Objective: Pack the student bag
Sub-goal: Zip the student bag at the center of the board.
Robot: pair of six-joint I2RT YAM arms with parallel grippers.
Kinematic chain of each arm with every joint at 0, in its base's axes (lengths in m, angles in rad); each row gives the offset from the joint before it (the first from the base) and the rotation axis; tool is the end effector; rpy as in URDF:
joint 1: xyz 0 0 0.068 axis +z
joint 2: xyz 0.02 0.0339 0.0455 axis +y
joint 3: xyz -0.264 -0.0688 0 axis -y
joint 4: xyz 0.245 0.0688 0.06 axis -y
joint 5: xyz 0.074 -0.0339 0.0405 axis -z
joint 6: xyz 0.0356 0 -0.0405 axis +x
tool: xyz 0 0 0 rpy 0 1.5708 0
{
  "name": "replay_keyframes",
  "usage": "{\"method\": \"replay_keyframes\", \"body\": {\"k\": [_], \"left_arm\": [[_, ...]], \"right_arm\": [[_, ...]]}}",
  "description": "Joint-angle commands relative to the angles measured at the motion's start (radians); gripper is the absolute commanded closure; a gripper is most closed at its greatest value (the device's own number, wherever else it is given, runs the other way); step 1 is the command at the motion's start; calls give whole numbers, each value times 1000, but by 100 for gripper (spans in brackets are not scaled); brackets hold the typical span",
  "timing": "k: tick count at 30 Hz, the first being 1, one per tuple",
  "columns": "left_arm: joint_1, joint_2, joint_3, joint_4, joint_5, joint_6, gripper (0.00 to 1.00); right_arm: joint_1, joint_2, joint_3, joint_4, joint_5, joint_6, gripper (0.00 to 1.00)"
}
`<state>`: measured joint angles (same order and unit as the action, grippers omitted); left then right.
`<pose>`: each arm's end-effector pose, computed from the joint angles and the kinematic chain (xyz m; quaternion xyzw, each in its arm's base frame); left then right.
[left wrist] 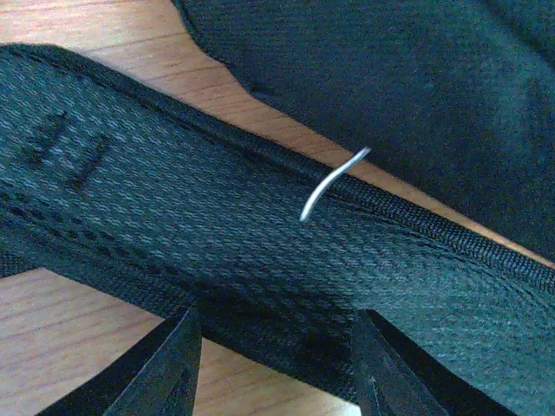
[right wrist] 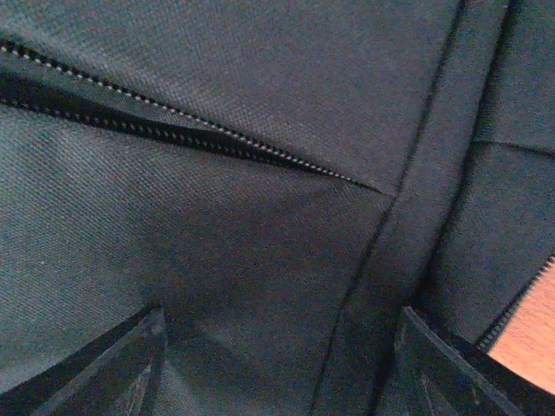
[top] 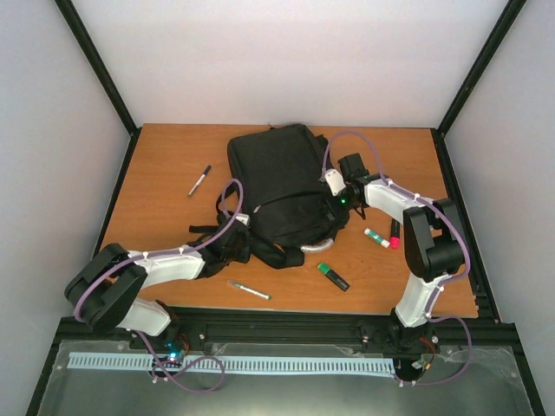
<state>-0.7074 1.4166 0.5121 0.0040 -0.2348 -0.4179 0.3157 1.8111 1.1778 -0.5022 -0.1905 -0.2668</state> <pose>0.1920 -0.1533 0.1337 0.0972 0.9336 -0.0807 0.3353 0.3418 0.1187 0.1745 -0.2988 0.9252 0.0981 0.2126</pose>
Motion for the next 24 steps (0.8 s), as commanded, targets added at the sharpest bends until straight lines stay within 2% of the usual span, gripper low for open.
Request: {"method": "replay_keyframes", "body": {"k": [1, 4, 11, 12, 13, 15, 21, 24], "left_arm": [[3, -88, -61, 104, 18, 31, 51], [3, -169, -93, 115, 12, 26, 51], [3, -285, -142, 124, 107, 55, 51], [3, -280, -134, 115, 98, 60, 49], [3, -269, -116, 94, 84, 65, 43], [3, -228, -71, 64, 52, 76, 41], [3, -101, -13, 83, 6, 123, 48], [3, -52, 3, 128, 33, 146, 53]], "right_arm": [[-9, -45, -18, 17, 119, -19, 27], [-9, -132, -48, 21, 63, -27, 27], [-8, -274, -97, -4, -152, -52, 26], [-8, -285, -98, -7, -185, -50, 26], [-8, -294, -100, -11, -208, -50, 26], [-6, -306, -105, -13, -244, -53, 26], [-7, -326, -115, -17, -290, -56, 27], [-6, -324, -118, -20, -297, -59, 27]]}}
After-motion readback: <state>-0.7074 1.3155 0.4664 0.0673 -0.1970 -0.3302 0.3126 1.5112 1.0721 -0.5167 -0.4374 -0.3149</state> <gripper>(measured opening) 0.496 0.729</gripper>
